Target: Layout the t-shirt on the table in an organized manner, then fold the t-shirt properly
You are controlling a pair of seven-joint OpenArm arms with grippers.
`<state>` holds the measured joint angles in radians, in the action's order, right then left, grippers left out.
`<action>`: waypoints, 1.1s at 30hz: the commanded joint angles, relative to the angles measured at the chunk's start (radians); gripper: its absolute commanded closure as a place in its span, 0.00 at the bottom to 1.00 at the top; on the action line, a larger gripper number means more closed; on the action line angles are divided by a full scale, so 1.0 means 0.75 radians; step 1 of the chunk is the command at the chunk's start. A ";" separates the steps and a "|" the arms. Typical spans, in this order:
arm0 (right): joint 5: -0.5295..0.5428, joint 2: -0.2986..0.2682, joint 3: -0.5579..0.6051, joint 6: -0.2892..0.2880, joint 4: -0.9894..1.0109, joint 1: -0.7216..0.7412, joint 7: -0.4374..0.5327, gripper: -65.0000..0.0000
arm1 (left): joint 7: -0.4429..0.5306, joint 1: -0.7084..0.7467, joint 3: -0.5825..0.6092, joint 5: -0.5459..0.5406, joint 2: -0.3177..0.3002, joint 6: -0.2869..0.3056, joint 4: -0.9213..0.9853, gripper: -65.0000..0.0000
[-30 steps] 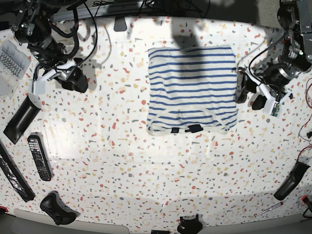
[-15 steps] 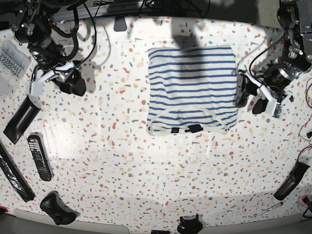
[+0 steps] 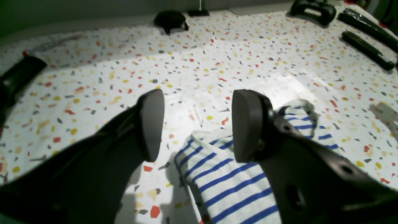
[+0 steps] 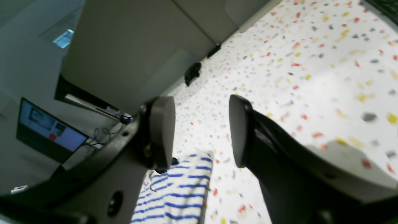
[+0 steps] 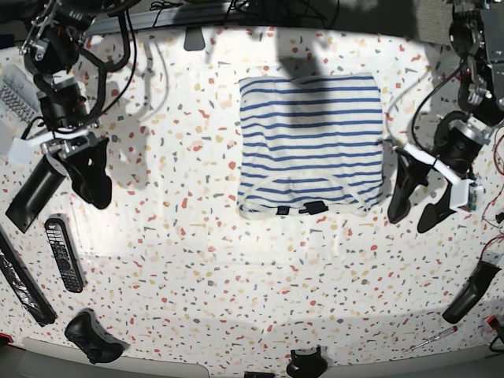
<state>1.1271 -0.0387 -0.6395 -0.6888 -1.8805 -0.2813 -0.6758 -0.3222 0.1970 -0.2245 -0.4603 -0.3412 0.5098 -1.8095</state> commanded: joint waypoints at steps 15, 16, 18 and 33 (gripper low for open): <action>0.049 -0.012 -0.004 -0.013 -0.027 0.092 -0.063 0.58 | 0.010 -0.023 -0.007 -0.017 -0.015 0.008 -0.028 0.52; 0.048 -0.012 -0.004 -0.013 -0.027 0.092 -0.069 0.58 | -0.006 -0.023 -0.007 -0.017 -0.015 0.008 -0.028 0.52; 0.049 -0.012 -0.004 -0.013 -0.027 0.092 -0.068 0.58 | -0.013 -0.023 -0.007 -0.017 -0.015 0.009 -0.028 0.52; 0.047 -0.015 -0.003 -0.013 -0.027 0.096 -0.078 0.58 | -0.142 -0.023 -0.007 -0.017 -0.015 0.009 -0.028 0.52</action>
<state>1.1370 -0.0395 -0.6395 -0.6888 -1.8805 -0.2188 -0.7532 -0.4549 0.1902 -0.2245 -0.4583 -0.3412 0.5098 -1.8095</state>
